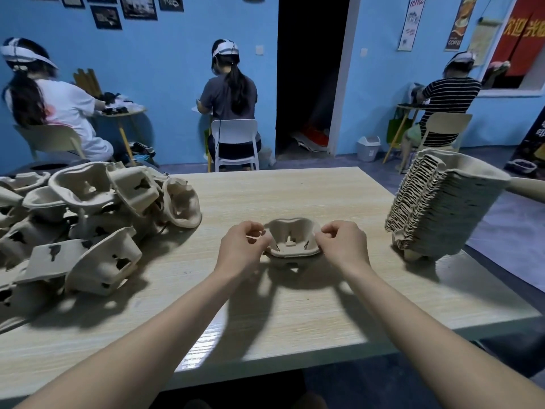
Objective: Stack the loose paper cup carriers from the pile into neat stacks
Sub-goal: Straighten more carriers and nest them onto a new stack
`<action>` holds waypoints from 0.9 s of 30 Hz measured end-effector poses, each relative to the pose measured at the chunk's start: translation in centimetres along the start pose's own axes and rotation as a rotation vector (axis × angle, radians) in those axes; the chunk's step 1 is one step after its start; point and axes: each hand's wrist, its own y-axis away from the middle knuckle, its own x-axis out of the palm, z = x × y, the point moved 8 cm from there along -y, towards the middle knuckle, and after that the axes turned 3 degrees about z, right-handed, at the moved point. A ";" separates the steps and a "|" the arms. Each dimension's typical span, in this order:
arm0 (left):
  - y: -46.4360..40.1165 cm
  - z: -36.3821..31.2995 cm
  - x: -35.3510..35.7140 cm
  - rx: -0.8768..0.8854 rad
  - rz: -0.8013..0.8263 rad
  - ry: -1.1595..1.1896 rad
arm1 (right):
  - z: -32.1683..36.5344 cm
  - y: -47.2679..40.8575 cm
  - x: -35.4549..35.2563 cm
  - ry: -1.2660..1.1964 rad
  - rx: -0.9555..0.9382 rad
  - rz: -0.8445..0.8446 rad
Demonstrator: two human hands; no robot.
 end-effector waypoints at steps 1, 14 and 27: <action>0.2 -0.1 0.3 0.011 0.018 -0.002 | -0.2 0.0 0.2 0.015 -0.003 -0.007; 1.4 -0.5 1.6 0.162 0.084 -0.049 | -0.5 0.5 0.3 0.043 -0.135 -0.030; 6.6 2.9 -7.0 0.213 -0.061 -0.217 | 6.7 8.1 7.5 0.041 -0.444 0.087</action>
